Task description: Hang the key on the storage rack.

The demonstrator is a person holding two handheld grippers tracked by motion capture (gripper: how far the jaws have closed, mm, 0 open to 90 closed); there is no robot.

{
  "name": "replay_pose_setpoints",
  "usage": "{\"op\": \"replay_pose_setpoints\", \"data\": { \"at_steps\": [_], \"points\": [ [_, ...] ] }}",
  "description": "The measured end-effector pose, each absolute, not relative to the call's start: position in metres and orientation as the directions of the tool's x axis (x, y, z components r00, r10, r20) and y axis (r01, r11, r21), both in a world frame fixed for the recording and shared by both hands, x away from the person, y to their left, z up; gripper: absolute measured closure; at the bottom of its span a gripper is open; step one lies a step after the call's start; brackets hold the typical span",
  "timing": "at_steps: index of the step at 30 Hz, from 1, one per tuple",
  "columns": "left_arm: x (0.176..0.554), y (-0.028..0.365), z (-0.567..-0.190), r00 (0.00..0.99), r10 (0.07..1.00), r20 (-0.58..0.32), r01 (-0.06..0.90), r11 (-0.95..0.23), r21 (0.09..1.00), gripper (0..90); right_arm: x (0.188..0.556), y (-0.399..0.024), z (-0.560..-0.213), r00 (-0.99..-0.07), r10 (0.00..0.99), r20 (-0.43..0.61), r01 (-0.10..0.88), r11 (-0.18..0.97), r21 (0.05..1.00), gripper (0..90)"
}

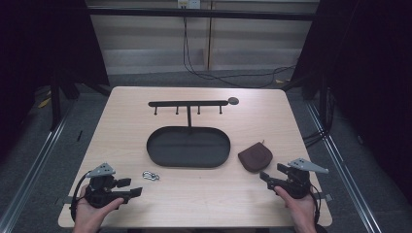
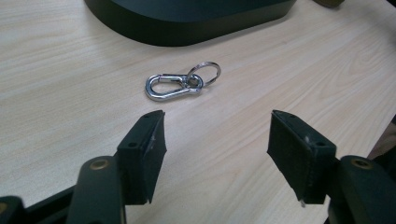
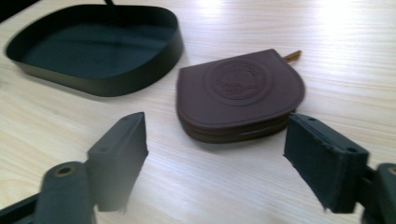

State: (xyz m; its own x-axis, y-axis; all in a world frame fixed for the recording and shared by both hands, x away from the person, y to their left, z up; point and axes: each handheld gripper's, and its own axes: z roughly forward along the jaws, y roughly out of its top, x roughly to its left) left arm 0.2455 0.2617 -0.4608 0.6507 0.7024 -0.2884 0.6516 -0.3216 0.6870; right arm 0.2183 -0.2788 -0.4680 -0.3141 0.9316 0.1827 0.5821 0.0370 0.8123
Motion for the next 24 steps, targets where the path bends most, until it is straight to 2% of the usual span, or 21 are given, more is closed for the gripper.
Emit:
{"op": "replay_pose_setpoints", "data": {
  "at_steps": [5,13,18,24],
  "points": [
    [0.245,0.260,-0.461,0.657,0.704,-0.270,0.643,-0.336,0.688,36.5,0.219,-0.282,-0.469,-0.320,0.921,0.224,0.600,0.014,0.800,21.3],
    [0.248,0.262,-0.461,0.649,0.701,-0.294,0.655,-0.318,0.686,32.8,0.218,-0.283,-0.470,-0.334,0.909,0.248,0.611,0.009,0.791,22.2],
    [0.247,0.262,-0.457,0.668,0.688,-0.284,0.640,-0.336,0.691,40.8,0.217,-0.283,-0.469,-0.329,0.911,0.246,0.612,0.007,0.791,21.5],
    [0.251,0.258,-0.450,0.662,0.696,-0.278,0.646,-0.342,0.683,41.4,0.215,-0.279,-0.468,-0.329,0.916,0.228,0.613,0.024,0.790,22.2]
  ]
}}
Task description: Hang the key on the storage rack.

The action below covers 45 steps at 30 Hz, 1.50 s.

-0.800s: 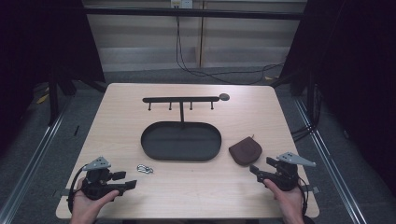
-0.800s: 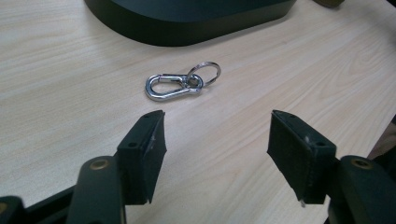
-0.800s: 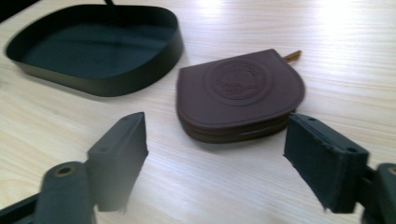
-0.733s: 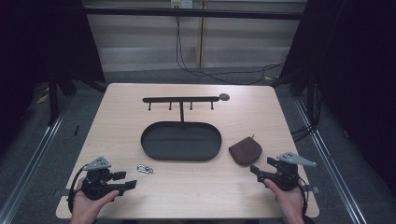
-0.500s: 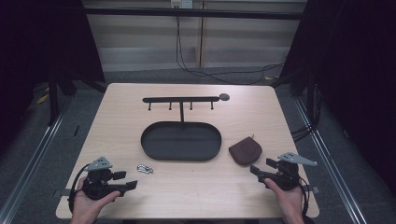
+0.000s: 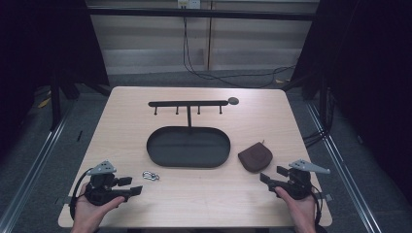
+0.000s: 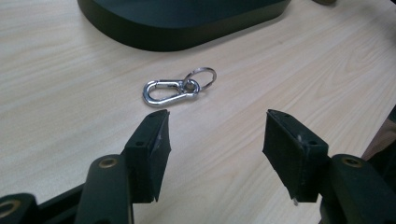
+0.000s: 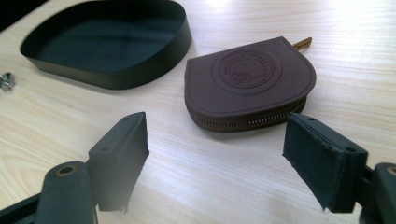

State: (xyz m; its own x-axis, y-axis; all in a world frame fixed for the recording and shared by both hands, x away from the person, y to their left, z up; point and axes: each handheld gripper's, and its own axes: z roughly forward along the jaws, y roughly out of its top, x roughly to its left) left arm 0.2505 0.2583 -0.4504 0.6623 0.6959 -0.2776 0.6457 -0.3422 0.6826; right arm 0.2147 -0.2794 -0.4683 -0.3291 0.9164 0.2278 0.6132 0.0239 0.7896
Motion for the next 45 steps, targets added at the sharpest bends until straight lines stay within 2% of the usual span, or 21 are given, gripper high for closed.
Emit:
{"op": "replay_pose_setpoints", "data": {
  "at_steps": [3,5,11,16,21,33,45],
  "points": [
    [0.253,0.258,-0.446,0.643,0.712,-0.283,0.658,-0.323,0.680,44.0,0.215,-0.276,-0.468,-0.337,0.919,0.203,0.609,0.048,0.791,22.6],
    [0.253,0.256,-0.442,0.640,0.727,-0.248,0.648,-0.337,0.683,44.5,0.212,-0.275,-0.467,-0.344,0.916,0.207,0.612,0.051,0.790,22.4],
    [0.255,0.251,-0.438,0.664,0.711,-0.229,0.638,-0.380,0.669,45.5,0.207,-0.274,-0.466,-0.362,0.913,0.186,0.594,0.072,0.801,22.4],
    [0.261,0.242,-0.431,0.686,0.698,-0.205,0.632,-0.432,0.644,52.1,0.208,-0.275,-0.467,-0.365,0.909,0.201,0.601,0.065,0.796,22.4],
    [0.266,0.237,-0.426,0.703,0.686,-0.189,0.619,-0.459,0.637,52.1,0.208,-0.275,-0.467,-0.365,0.906,0.213,0.611,0.060,0.789,22.0],
    [0.291,0.215,-0.417,0.764,0.633,-0.124,0.589,-0.606,0.534,58.4,0.209,-0.274,-0.468,-0.376,0.899,0.222,0.624,0.069,0.778,22.0],
    [0.306,0.197,-0.426,0.791,0.598,-0.129,0.585,-0.679,0.444,59.7,0.211,-0.274,-0.470,-0.376,0.900,0.220,0.636,0.078,0.768,21.3]
  ]
}}
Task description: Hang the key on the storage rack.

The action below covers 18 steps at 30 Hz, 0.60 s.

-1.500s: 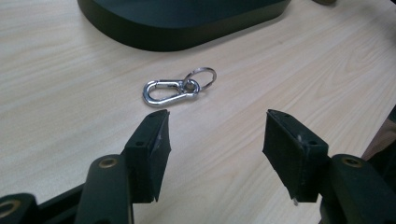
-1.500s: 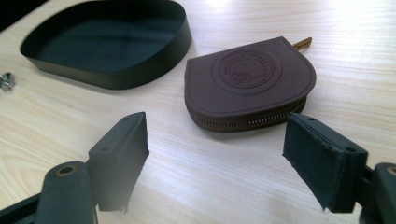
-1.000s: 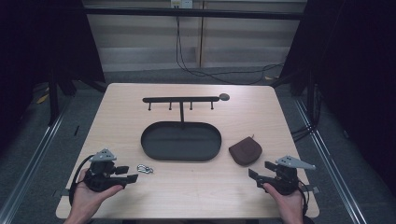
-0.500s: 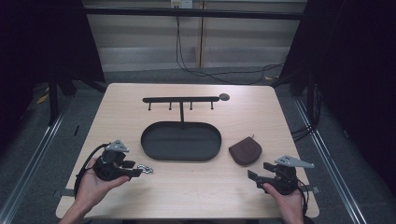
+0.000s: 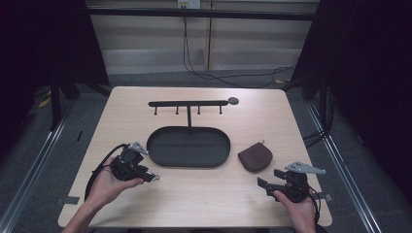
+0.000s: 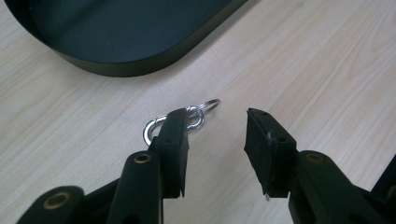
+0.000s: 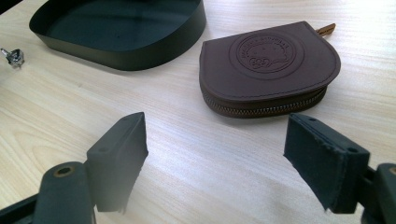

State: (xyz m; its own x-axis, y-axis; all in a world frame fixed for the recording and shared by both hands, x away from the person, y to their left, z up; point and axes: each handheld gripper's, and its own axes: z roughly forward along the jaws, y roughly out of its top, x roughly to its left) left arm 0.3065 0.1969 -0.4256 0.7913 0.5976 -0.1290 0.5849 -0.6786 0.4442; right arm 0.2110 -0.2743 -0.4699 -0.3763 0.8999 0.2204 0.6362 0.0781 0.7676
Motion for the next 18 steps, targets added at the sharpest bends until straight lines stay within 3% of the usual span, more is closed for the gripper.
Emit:
{"op": "replay_pose_setpoints", "data": {
  "at_steps": [11,18],
  "points": [
    [0.322,0.180,-0.423,0.842,0.531,-0.093,0.531,-0.787,0.313,63.0,0.212,-0.274,-0.471,-0.383,0.897,0.219,0.643,0.089,0.760,20.6],
    [0.327,0.172,-0.427,0.859,0.503,-0.094,0.508,-0.815,0.279,64.0,0.213,-0.273,-0.472,-0.384,0.897,0.220,0.649,0.093,0.755,20.1]
  ]
}}
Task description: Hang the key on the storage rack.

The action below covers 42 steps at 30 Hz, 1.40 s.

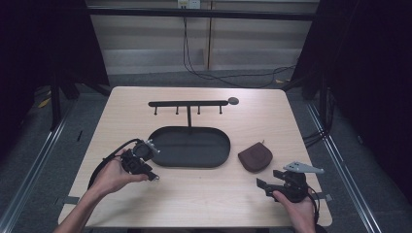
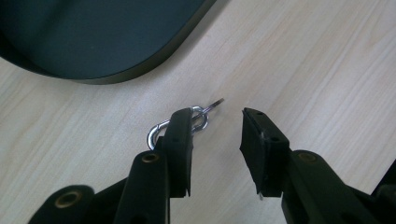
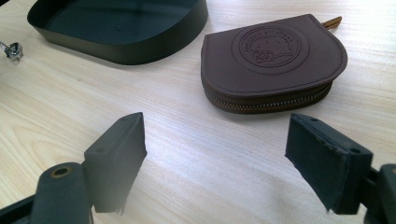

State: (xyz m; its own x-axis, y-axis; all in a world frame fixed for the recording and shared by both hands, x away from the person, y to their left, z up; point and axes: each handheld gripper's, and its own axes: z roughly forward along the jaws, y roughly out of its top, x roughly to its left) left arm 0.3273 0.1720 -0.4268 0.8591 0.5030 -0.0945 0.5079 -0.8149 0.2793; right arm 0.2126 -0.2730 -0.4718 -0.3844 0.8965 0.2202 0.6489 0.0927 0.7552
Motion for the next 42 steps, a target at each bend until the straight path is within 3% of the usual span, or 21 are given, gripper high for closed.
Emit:
{"op": "replay_pose_setpoints", "data": {
  "at_steps": [18,29,42],
  "points": [
    [0.347,0.162,-0.442,0.862,0.497,-0.100,0.506,-0.837,0.209,65.3,0.213,-0.273,-0.473,-0.390,0.893,0.225,0.653,0.096,0.751,19.7],
    [0.348,0.159,-0.446,0.857,0.502,-0.116,0.515,-0.835,0.194,82.2,0.213,-0.273,-0.474,-0.391,0.894,0.220,0.658,0.105,0.746,19.1],
    [0.347,0.158,-0.447,0.839,0.524,-0.145,0.543,-0.823,0.168,89.2,0.214,-0.273,-0.474,-0.379,0.898,0.223,0.665,0.096,0.741,19.1]
  ]
}}
